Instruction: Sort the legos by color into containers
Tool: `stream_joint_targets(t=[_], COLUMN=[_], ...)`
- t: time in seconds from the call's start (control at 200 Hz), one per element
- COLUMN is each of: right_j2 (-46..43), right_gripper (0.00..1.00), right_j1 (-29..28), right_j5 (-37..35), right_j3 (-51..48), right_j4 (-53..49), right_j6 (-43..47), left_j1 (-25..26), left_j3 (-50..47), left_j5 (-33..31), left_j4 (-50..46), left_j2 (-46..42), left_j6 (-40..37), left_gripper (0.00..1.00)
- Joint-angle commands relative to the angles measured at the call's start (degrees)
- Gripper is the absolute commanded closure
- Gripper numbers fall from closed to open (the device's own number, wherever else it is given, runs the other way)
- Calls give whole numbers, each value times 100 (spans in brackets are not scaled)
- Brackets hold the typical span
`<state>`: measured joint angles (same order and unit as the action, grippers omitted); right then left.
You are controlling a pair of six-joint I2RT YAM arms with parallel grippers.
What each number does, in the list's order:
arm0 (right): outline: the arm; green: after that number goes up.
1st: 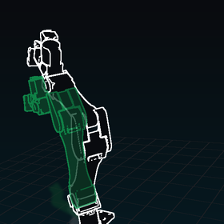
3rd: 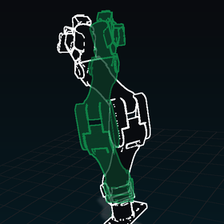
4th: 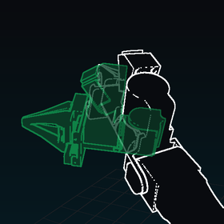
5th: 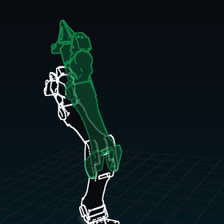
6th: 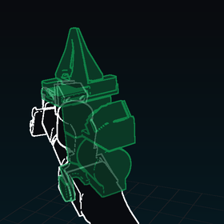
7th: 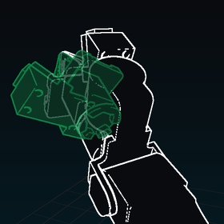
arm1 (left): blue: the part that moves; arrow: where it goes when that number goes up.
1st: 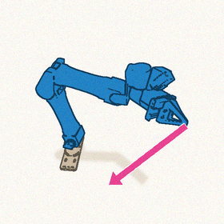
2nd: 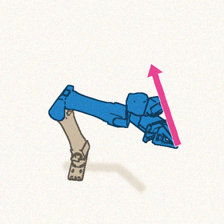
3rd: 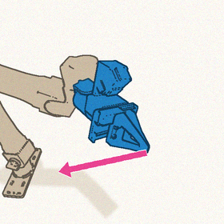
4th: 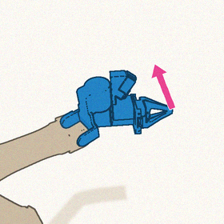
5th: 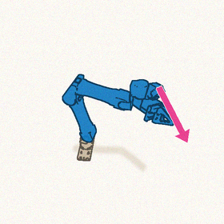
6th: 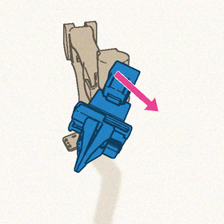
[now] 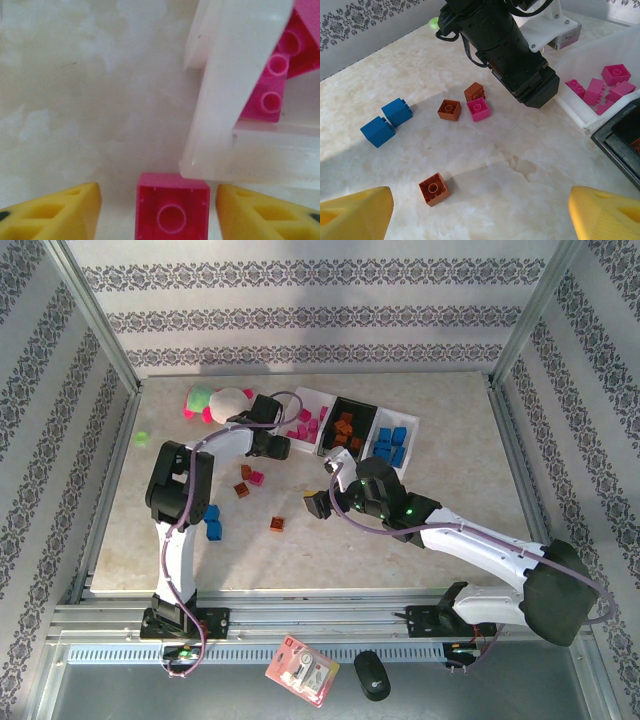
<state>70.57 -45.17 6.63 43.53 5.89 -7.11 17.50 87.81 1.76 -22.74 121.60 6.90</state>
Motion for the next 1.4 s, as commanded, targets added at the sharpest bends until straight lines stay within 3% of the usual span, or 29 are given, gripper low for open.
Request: stream_joint_targets(t=[0.0, 0.23, 0.63, 0.924, 1.129, 1.394], right_j2=[72, -66, -157, -175, -207, -271], right_gripper=[10, 10, 10, 10, 10, 10], right_j1=[-54, -54, -55, -55, -54, -29], right_j5=[30, -52, -57, -53, -74, -172], right_j3=[158, 187, 147, 97, 104, 16], right_j4=[162, 79, 112, 262, 267, 245], right_j6=[67, 79, 67, 33, 30, 28], left_j1=[-81, -81, -79, 177, 450, 458], left_j3=[222, 180, -694, -571, 315, 2239], left_j5=[98, -54, -228, -71, 43, 38], left_j4=[-258, -289, -396, -259, -79, -692], left_j2=[92, -84, -1211, -1871, -1374, 139], left_j6=[93, 108, 497, 725, 679, 483], left_gripper=[46, 67, 68, 69, 70, 69])
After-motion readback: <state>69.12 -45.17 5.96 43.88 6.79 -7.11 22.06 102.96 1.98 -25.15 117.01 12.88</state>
